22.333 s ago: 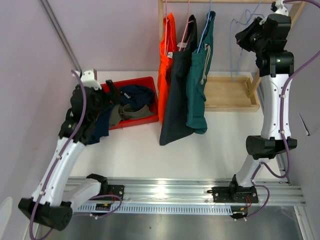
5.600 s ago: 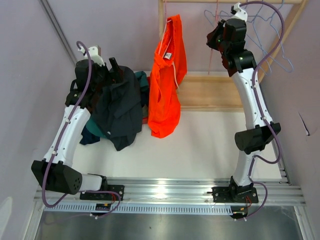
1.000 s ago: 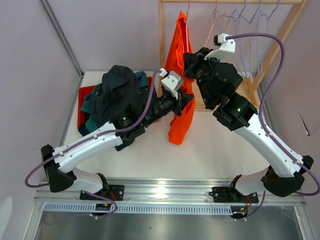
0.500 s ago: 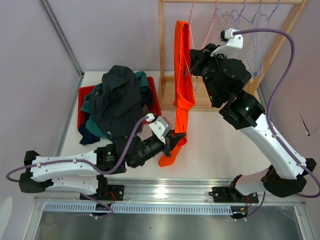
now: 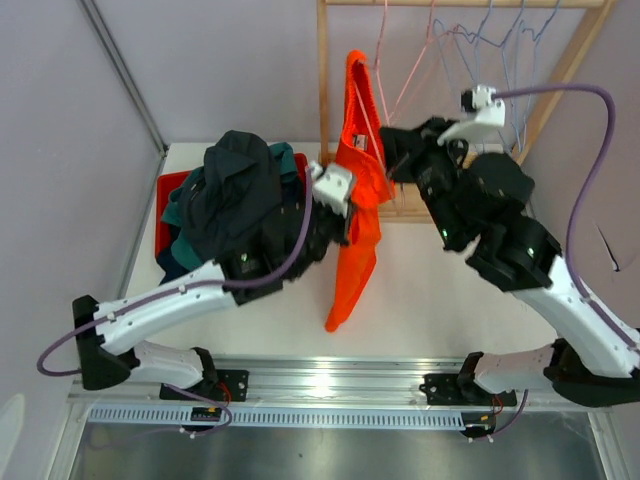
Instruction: Remove the shorts from the hanger
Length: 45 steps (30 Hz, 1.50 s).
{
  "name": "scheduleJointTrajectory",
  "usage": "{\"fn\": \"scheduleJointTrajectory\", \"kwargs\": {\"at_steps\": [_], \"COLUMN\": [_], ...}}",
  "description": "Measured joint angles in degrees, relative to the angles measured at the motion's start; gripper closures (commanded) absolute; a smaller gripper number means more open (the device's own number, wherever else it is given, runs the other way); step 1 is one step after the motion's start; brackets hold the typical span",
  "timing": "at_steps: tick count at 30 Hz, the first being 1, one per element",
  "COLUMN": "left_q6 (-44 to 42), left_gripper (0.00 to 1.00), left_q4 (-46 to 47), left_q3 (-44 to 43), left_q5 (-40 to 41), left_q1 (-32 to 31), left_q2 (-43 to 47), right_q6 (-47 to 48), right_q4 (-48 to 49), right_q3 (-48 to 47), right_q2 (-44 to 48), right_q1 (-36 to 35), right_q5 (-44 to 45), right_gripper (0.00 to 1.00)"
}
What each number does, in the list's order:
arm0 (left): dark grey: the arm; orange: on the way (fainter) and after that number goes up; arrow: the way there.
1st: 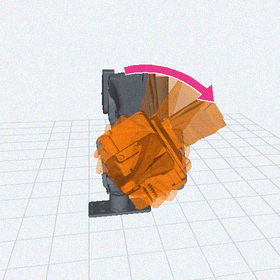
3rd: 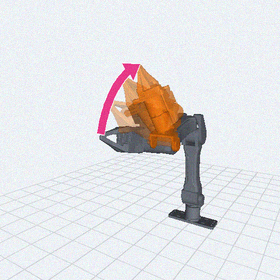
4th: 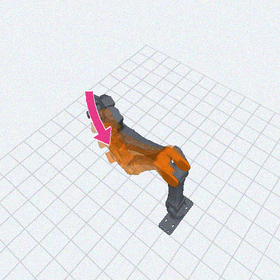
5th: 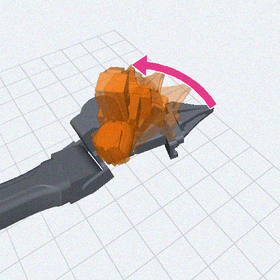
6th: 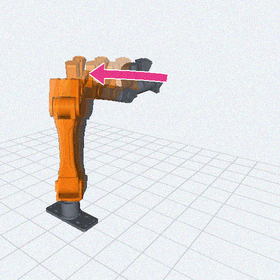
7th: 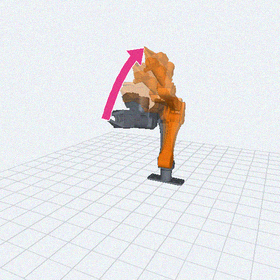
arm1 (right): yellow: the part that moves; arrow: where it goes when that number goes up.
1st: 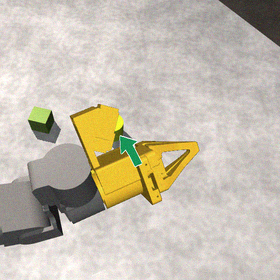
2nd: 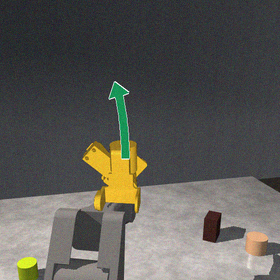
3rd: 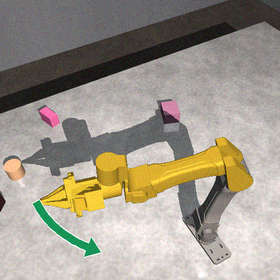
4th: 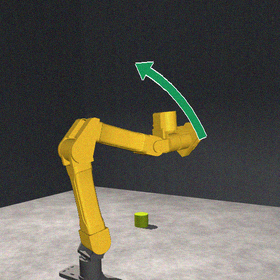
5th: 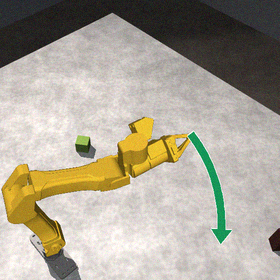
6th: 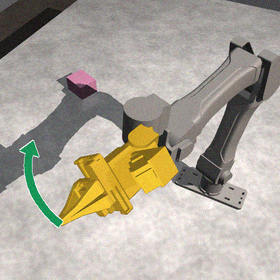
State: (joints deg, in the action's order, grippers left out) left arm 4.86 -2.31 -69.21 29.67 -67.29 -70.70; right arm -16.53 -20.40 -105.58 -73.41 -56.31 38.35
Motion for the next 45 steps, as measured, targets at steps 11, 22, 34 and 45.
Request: {"fn": "scheduleJointTrajectory", "kwargs": {"at_steps": [11,22,34,45], "left_q6": [-4.5,-5.9,2.4,13.1], "left_gripper": [1.00,1.00,0.34,0.01], "left_q4": [-15.5,-24.5,-21.2,-24.7], "left_q3": [-36.0,-50.4,-28.9,-14.6], "left_q5": [-2.7,-7.8,-13.5,-17.3], "left_q1": [22.0,44.7,58.8,62.0], "left_q2": [-13.9,-13.9,-15.9,-17.3], "right_q6": [-2.9,-0.3,2.2,0.7], "right_q4": [-1.0,1.9,2.8,-0.7], "right_q3": [15.1,20.3,18.6,5.2], "right_q2": [18.0,17.7,15.5,4.6], "right_q1": [-31.5,-34.4,-20.4,5.2], "right_q5": [21.0,30.6,25.3,6.4], "right_gripper": [1.00,1.00,1.00,1.00]}}
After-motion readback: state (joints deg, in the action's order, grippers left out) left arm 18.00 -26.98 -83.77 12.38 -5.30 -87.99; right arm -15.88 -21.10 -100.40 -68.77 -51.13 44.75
